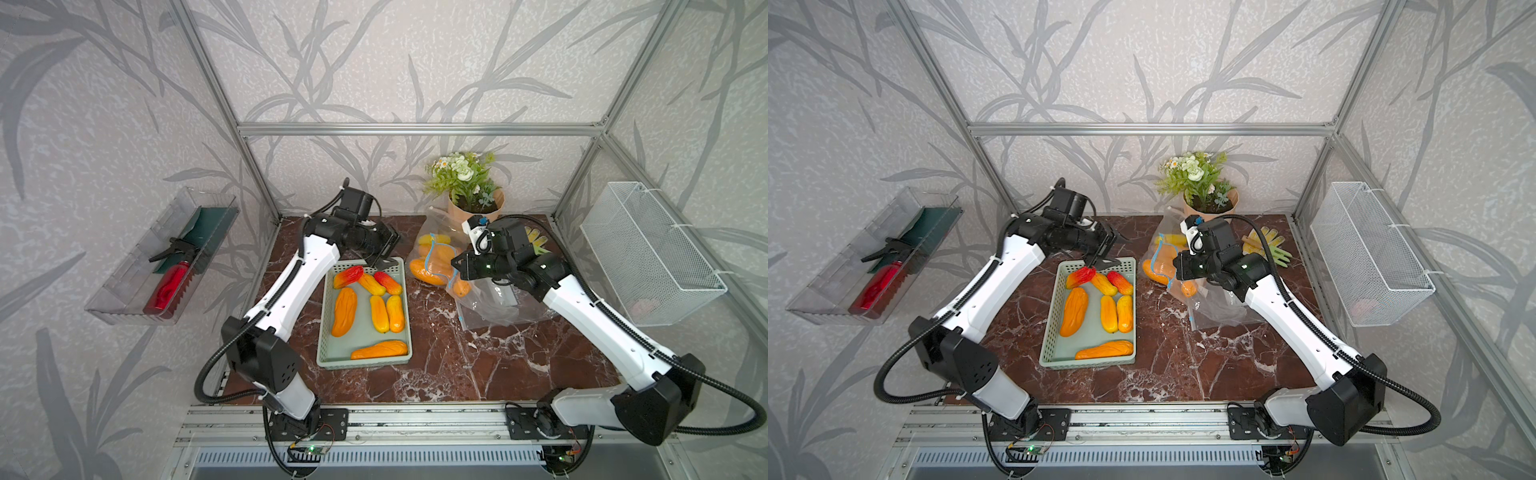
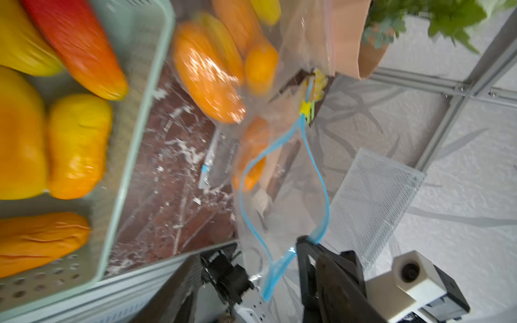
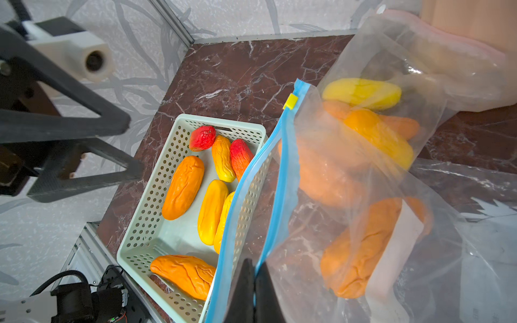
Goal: Place the mango in a zip-top bag and seal the zipper
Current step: Place the mango in the zipper food storage bag, then pick up the mango from the basket.
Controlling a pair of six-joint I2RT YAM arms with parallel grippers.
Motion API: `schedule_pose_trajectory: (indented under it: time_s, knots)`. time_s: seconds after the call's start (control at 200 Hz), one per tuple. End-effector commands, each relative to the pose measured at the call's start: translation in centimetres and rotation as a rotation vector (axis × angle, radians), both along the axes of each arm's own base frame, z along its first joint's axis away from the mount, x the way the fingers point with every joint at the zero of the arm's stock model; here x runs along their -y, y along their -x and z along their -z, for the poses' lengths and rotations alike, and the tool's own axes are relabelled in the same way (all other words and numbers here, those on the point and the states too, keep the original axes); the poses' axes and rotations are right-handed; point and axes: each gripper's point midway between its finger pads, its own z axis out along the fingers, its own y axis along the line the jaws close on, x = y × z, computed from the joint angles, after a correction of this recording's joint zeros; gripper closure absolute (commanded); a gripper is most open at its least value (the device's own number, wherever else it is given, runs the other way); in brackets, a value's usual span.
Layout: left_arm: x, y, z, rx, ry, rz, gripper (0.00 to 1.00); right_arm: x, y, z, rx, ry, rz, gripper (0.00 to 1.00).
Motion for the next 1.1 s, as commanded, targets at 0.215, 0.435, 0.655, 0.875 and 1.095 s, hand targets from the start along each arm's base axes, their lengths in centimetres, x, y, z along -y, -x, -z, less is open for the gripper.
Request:
schedule_pose_trajectory:
  time_s: [0.215, 0.435, 0.655, 0.875, 1.095]
  knots:
    - [-8.6, 4.9, 16.5, -0.237, -0.455, 0.086, 0.32, 0.2, -0.1, -0.8, 0.008, -0.011, 0.019, 1.0]
    - [-7.0, 3.9, 20.3, -0.227, -0.445, 0.161, 0.29, 0.3, 0.1, -0.7, 0.005, -0.003, 0.013, 1.0]
    - [-6.5, 3.5, 20.8, -0.213, -0.442, 0.169, 0.26, 0.4, 0.3, -0.4, -0.004, -0.001, 0.016, 1.0]
    - [-6.6, 3.5, 22.9, -0.288, -0.509, 0.222, 0.26, 0.4, 0.3, -0.2, -0.01, -0.004, 0.017, 1.0]
    - [-6.4, 2.7, 23.9, -0.271, -0.527, 0.225, 0.43, 0.3, 0.4, -0.3, -0.008, -0.007, 0.017, 1.0]
